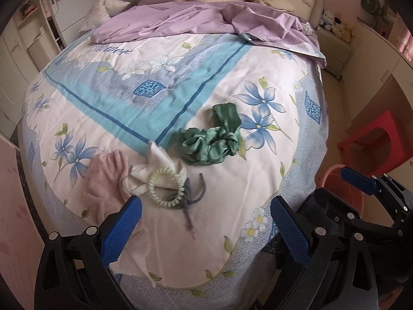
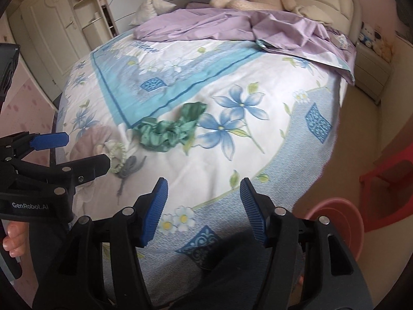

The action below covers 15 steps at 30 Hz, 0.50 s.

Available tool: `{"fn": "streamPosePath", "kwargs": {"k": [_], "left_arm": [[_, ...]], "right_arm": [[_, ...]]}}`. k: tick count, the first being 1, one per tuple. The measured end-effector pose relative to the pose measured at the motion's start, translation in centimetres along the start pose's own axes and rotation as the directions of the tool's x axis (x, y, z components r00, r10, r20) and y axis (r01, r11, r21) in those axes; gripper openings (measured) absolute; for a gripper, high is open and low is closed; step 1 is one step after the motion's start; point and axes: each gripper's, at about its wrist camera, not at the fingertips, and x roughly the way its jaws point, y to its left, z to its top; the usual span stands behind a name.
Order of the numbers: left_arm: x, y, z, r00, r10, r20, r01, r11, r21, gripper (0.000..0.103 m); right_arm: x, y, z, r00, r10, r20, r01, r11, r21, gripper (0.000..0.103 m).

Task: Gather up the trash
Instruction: 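Grasp the pink cloth with the left tool while the right tool approaches the coil hair tie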

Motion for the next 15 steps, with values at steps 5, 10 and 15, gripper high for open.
{"fn": "streamPosePath", "kwargs": {"k": [5, 10, 15], "left_arm": [[-0.3, 3.9, -1.4, 1.0, 0.024, -0.007, -0.025, 0.998, -0.064, 0.098], [-0.6, 7.1, -2.6, 0.999, 0.044, -0.012, -0.045, 0.993, -0.113, 0.098], [-0.6, 10.3, -3.8, 0.998, 0.066, -0.023, -0.069, 0.984, -0.164, 0.098]], "right_arm": [[0.7, 3.4, 0.6, 1.0, 0.024, -0.013, -0.024, 0.998, -0.059, 0.058], [1.4, 6.6, 1.0, 0.999, 0.045, -0.03, -0.048, 0.993, -0.112, 0.058], [2.2, 9.5, 1.3, 0.997, 0.062, -0.046, -0.068, 0.984, -0.162, 0.058]]}}
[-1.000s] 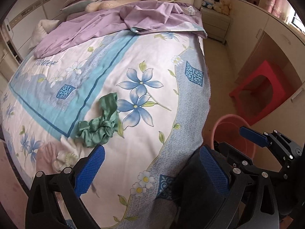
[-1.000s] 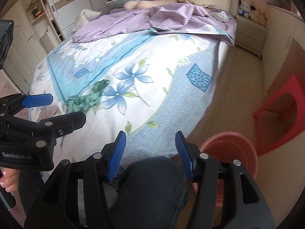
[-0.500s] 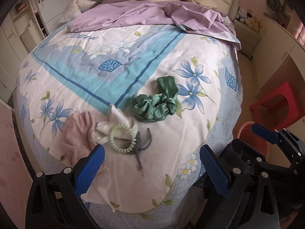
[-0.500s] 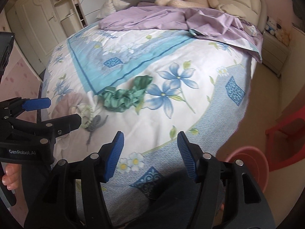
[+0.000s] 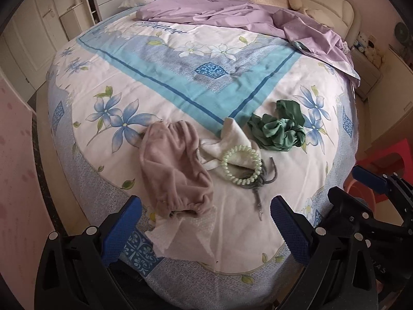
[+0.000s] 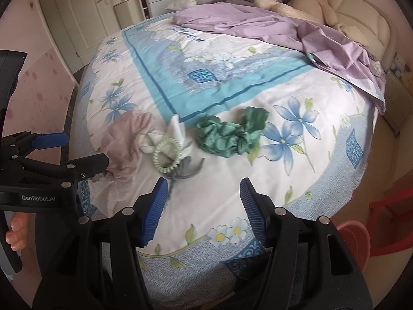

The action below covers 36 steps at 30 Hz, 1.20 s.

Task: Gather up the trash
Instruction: 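Grasp the pink cloth with the left tool while the right tool approaches the coil hair tie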

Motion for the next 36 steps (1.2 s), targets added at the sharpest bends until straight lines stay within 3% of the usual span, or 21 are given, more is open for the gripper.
{"fn": "streamPosePath", "kwargs": {"k": [10, 19, 33, 35, 36], "left_arm": [[1.4, 4.6, -0.2, 1.0, 0.02, -0.016, -0.021, 0.997, -0.081, 0.098], [5.5, 6.7, 0.2, 0.997, 0.011, -0.077, -0.019, 0.994, -0.106, 0.098], [10.9, 6.5, 1.3, 0.99, -0.012, -0.142, 0.001, 0.997, -0.078, 0.098], [11.4, 6.3, 1.5, 0.99, -0.007, -0.143, -0.003, 0.998, -0.066, 0.094], [11.7, 6.3, 1.6, 0.989, -0.006, -0.147, -0.004, 0.998, -0.064, 0.087]], "right_arm": [[2.5, 3.8, 1.1, 0.999, 0.025, -0.032, -0.028, 0.997, -0.074, 0.058], [5.6, 4.5, 1.8, 0.997, 0.017, -0.076, -0.025, 0.994, -0.102, 0.058], [9.4, 3.8, 2.9, 0.992, 0.021, -0.124, -0.032, 0.996, -0.087, 0.058], [9.7, 3.8, 3.0, 0.991, 0.022, -0.13, -0.034, 0.996, -0.088, 0.058], [9.9, 3.8, 3.0, 0.991, 0.023, -0.132, -0.034, 0.996, -0.088, 0.058]]}}
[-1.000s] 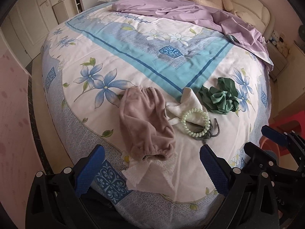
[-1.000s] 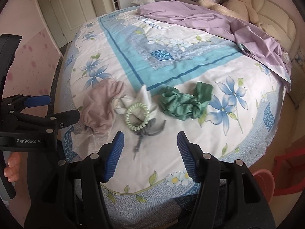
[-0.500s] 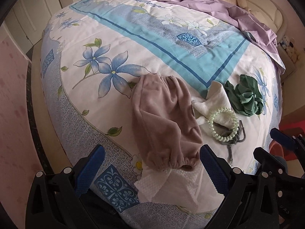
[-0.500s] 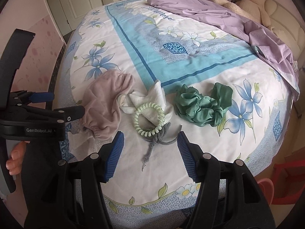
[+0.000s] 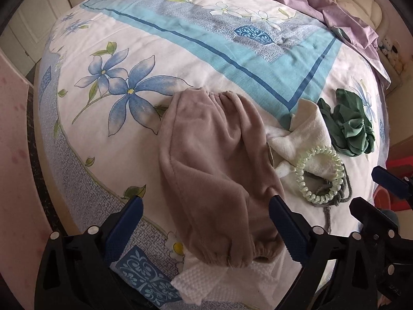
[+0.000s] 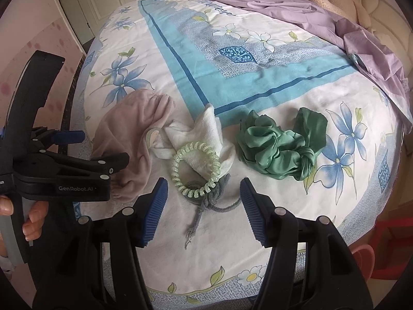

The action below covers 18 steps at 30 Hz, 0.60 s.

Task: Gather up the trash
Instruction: 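Grasp the pink cloth with the left tool while the right tool approaches the coil hair tie, then grasp the pale green coil hair tie with the right tool and lift it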

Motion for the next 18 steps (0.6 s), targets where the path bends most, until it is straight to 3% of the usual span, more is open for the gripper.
{"fn": "streamPosePath", "kwargs": {"k": [1, 3, 4, 5, 6, 9, 18], "left_arm": [[0.3, 0.1, 0.1, 1.0, -0.005, -0.009, 0.005, 1.0, -0.006, 0.082], [0.9, 0.4, 0.4, 0.999, -0.031, -0.033, 0.031, 0.999, -0.024, 0.05], [1.1, 0.6, 0.5, 0.998, -0.052, -0.043, 0.05, 0.998, -0.036, 0.042], [1.1, 0.7, 0.6, 0.997, -0.068, -0.046, 0.066, 0.997, -0.042, 0.025], [1.0, 0.9, 0.6, 0.996, -0.073, -0.042, 0.071, 0.996, -0.046, 0.019], [0.1, 1.4, 0.8, 0.996, -0.087, -0.017, 0.086, 0.995, -0.054, 0.014], [-2.9, 2.2, 1.4, 0.992, -0.114, 0.049, 0.118, 0.99, -0.075, 0.014]], "right_arm": [[0.1, 0.0, 0.1, 1.0, 0.001, -0.002, -0.001, 1.0, -0.001, 0.058], [0.4, 0.1, 0.2, 1.0, 0.001, -0.006, -0.001, 1.0, -0.005, 0.058], [0.5, 0.1, 0.2, 1.0, 0.002, -0.007, -0.002, 1.0, -0.006, 0.058], [0.6, 0.1, 0.2, 1.0, 0.002, -0.008, -0.002, 1.0, -0.006, 0.058], [0.7, 0.2, 0.3, 1.0, 0.002, -0.009, -0.002, 1.0, -0.007, 0.058], [1.2, 0.1, 0.4, 1.0, 0.0, -0.016, 0.0, 1.0, -0.008, 0.058], [3.4, -0.1, 1.2, 0.999, -0.011, -0.046, 0.01, 1.0, -0.027, 0.052]]}}
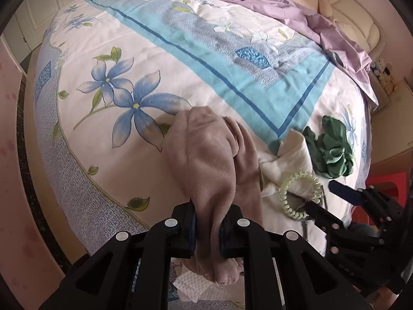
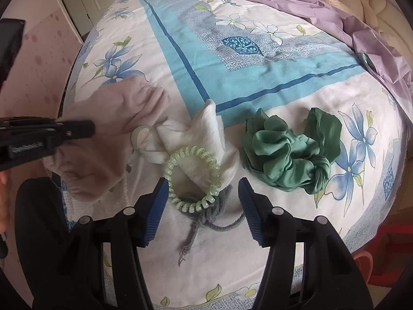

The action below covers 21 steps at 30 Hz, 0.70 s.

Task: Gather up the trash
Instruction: 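Grasp the pale green coil hair tie with the right tool and lift it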

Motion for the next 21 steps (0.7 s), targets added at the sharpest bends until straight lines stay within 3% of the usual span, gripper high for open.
{"fn": "streamPosePath", "kwargs": {"k": [4, 8, 21], "left_arm": [[-0.9, 0.0, 0.6, 1.0, -0.01, 0.018, 0.01, 1.0, -0.004, 0.014], [-1.5, -0.2, 0.9, 0.999, -0.015, 0.03, 0.015, 1.0, -0.005, 0.014], [-6.3, -0.8, 1.0, 0.994, 0.001, 0.11, -0.002, 1.0, 0.007, 0.012]], "right_arm": [[1.1, -0.2, 0.3, 1.0, 0.0, -0.025, 0.0, 1.0, -0.008, 0.04], [1.5, -0.3, 0.2, 0.999, 0.004, -0.039, -0.005, 1.0, -0.009, 0.013], [-2.2, -0.4, -0.4, 1.0, 0.004, 0.017, -0.004, 1.0, -0.006, 0.009]]}}
